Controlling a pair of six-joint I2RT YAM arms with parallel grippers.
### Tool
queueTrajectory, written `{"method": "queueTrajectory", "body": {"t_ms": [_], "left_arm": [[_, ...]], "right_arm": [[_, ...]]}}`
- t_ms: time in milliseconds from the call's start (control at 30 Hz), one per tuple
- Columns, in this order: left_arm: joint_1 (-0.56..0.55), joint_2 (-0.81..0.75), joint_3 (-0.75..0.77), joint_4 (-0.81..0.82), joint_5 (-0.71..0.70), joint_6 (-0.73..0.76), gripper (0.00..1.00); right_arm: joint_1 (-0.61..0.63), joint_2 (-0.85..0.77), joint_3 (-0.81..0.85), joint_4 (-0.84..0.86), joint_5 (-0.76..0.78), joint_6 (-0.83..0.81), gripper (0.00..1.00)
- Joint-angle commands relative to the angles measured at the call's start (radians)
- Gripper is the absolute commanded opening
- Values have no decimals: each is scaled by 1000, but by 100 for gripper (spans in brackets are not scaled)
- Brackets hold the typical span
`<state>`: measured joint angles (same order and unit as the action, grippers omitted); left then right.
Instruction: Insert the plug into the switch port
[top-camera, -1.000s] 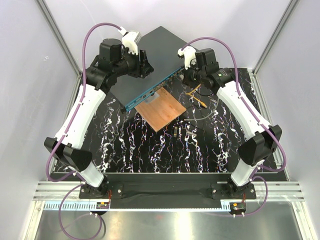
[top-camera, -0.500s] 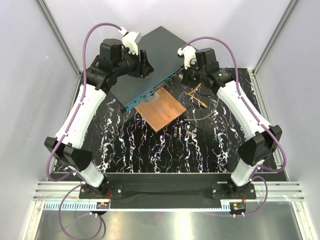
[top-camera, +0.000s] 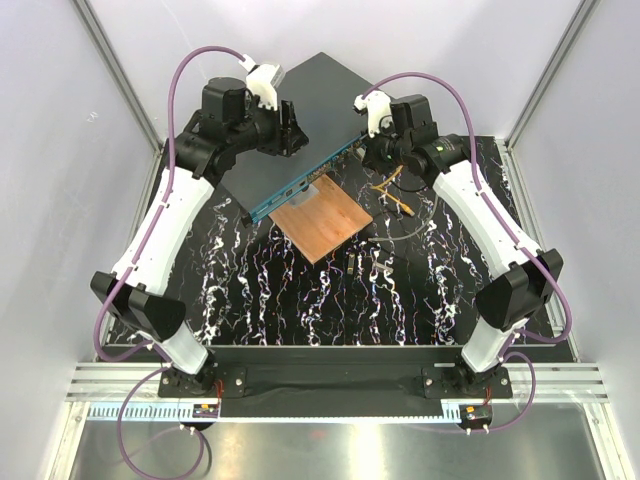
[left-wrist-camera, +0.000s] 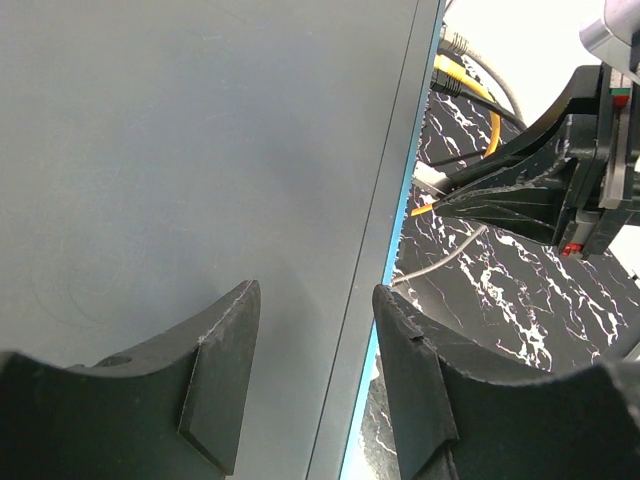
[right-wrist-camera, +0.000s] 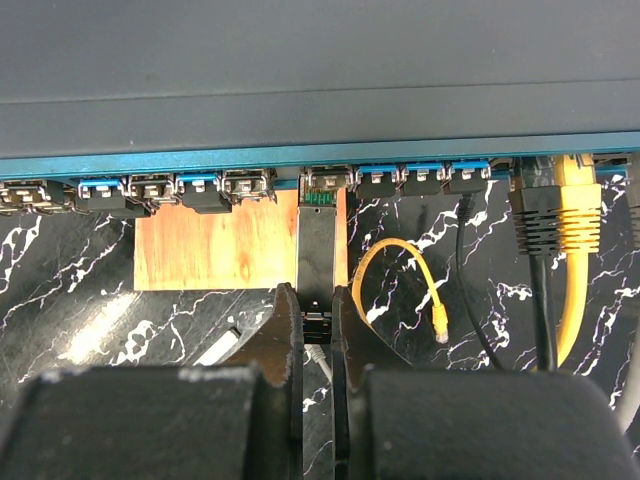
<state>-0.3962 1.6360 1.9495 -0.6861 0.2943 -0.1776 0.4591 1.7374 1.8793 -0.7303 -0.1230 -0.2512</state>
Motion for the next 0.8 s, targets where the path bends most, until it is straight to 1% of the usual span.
{"method": "queueTrajectory", "body": {"t_ms": [0,200,333,767], "left_arm": [[0,-4,26,51,3,1,54],[0,-11,11,66,9,0,55],[0,-15,5,69,9,1,55],[-1,-19,-4,76,9,1,55]], "right_arm": [[10,-7,11,60,3,-22,0],[-10,-41,-31,71,-21,-49,0],[-22,-47,-26,74,-52,-56,0],[-33,-53,-6,78,-63,-80,0]]}}
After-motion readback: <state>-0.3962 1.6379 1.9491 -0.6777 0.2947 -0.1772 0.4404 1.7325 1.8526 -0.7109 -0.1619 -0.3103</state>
